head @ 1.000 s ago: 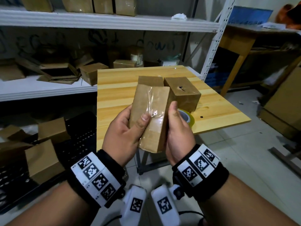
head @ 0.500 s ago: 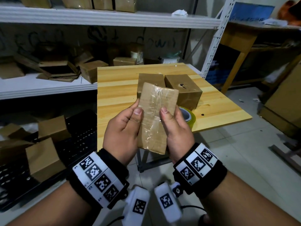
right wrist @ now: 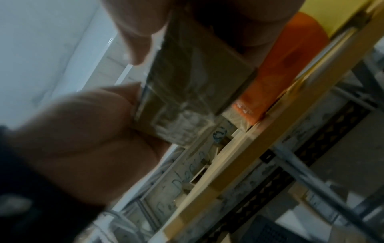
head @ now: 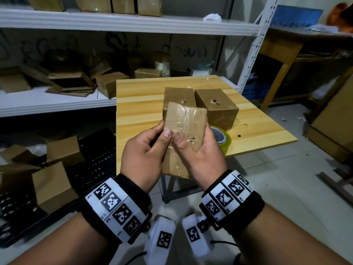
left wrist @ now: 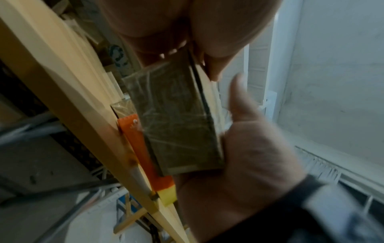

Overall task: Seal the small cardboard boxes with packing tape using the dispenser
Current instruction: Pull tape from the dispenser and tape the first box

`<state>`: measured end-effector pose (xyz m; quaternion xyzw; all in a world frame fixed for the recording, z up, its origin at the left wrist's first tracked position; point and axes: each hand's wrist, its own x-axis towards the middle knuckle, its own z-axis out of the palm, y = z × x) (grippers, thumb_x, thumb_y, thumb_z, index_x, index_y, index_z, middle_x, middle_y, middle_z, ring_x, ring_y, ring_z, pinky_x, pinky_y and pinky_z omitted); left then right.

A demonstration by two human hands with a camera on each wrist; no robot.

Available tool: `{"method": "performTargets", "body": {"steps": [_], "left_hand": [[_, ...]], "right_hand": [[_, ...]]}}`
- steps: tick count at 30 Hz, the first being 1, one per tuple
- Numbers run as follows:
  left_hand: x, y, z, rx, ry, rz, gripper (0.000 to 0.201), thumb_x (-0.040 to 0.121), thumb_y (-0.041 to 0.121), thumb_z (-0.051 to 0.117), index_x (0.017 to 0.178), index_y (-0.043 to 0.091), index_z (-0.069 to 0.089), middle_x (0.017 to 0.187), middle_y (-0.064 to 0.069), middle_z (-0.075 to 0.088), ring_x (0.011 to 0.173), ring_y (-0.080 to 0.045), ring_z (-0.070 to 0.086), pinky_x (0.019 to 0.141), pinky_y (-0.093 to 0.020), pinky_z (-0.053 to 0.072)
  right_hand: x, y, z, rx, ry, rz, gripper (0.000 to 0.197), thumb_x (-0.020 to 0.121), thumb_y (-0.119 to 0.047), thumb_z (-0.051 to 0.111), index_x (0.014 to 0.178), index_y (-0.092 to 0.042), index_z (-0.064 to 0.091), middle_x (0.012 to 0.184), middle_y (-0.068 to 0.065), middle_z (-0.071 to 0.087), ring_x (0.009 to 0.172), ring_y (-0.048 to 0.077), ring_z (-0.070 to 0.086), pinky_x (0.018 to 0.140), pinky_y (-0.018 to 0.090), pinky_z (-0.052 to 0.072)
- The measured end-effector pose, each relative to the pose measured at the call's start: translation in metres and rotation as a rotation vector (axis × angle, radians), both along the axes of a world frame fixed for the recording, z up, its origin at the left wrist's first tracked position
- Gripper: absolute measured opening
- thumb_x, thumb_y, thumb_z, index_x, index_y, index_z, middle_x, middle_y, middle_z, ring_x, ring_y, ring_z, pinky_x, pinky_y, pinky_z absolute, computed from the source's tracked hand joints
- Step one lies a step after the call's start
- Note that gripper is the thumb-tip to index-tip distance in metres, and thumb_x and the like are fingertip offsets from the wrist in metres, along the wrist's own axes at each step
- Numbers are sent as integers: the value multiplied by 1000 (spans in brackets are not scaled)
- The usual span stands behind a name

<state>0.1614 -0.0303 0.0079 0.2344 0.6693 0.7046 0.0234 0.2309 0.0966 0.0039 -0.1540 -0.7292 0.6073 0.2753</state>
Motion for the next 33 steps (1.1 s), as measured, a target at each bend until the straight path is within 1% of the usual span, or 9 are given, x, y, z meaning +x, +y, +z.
{"method": "performTargets", "body": {"steps": [4, 7, 9, 12, 17, 23, 27, 30, 33], "left_hand": [[2, -1, 1, 27, -51, -18, 32, 100, 21, 67, 130, 15, 73, 106, 12, 81, 98, -7, 77, 79, -24, 62], [2, -1, 1, 28, -62, -18, 32, 100, 22, 68, 130, 14, 73, 107, 11, 81, 99, -7, 77, 81, -27, 63], [1, -1, 1, 35, -65, -17, 33, 99, 22, 69, 130, 14, 73, 111, 9, 80, 103, -7, 76, 84, -28, 63], [2, 0, 1, 65, -85, -19, 34, 97, 20, 70, 131, 12, 72, 115, 7, 79, 107, -7, 74, 90, -28, 62], [1, 0, 3, 78, -114, -28, 40, 91, 27, 73, 129, 11, 74, 117, 3, 80, 112, -13, 74, 101, -43, 59], [-3, 0, 1, 109, -140, -54, 25, 96, 12, 70, 120, 19, 74, 108, 7, 81, 104, -12, 76, 88, -26, 62], [-7, -1, 1, 140, -173, -80, 26, 94, 7, 72, 120, 10, 75, 107, -1, 82, 102, -16, 77, 82, -25, 62], [-10, -2, 2, 151, -184, -82, 26, 93, 0, 71, 117, 11, 74, 105, -4, 82, 97, -18, 78, 74, -24, 61], [-10, -1, 3, 150, -186, -100, 37, 89, 12, 77, 125, 6, 70, 113, -7, 80, 99, -20, 78, 74, -25, 61]], "right_hand": [[1, 3, 1, 32, 13, -65, 47, 102, -35, 67, 146, -27, 56, 113, -12, 80, 98, 0, 76, 82, 27, 63], [1, 6, 1, 61, -21, -85, 38, 108, -38, 55, 145, -29, 58, 115, -11, 79, 99, 3, 76, 85, 33, 65], [1, 8, 2, 109, -35, -105, 39, 110, -43, 48, 144, -30, 60, 115, -11, 78, 100, 3, 75, 87, 34, 64], [1, 10, 3, 116, -33, -138, 39, 112, -41, 42, 142, -28, 63, 111, -11, 78, 97, 0, 73, 84, 25, 62], [0, 13, 4, 107, -41, -139, 43, 113, -40, 39, 141, -20, 65, 112, -8, 77, 102, 6, 72, 91, 32, 60], [-2, 10, -1, 35, -25, -112, 77, 92, -72, 36, 148, -25, 58, 127, -4, 75, 118, 16, 71, 104, 48, 57], [0, 13, 0, 25, -34, -90, 71, 96, -65, 36, 151, -25, 56, 126, -5, 75, 116, 13, 71, 103, 47, 59], [1, 11, 0, 64, -39, -49, 61, 106, -56, 37, 162, -30, 41, 128, -12, 72, 116, 3, 69, 100, 34, 59], [4, 6, 0, 42, -21, 1, 56, 111, -45, 40, 165, -37, 31, 129, -16, 70, 117, 4, 69, 98, 34, 60]]}}
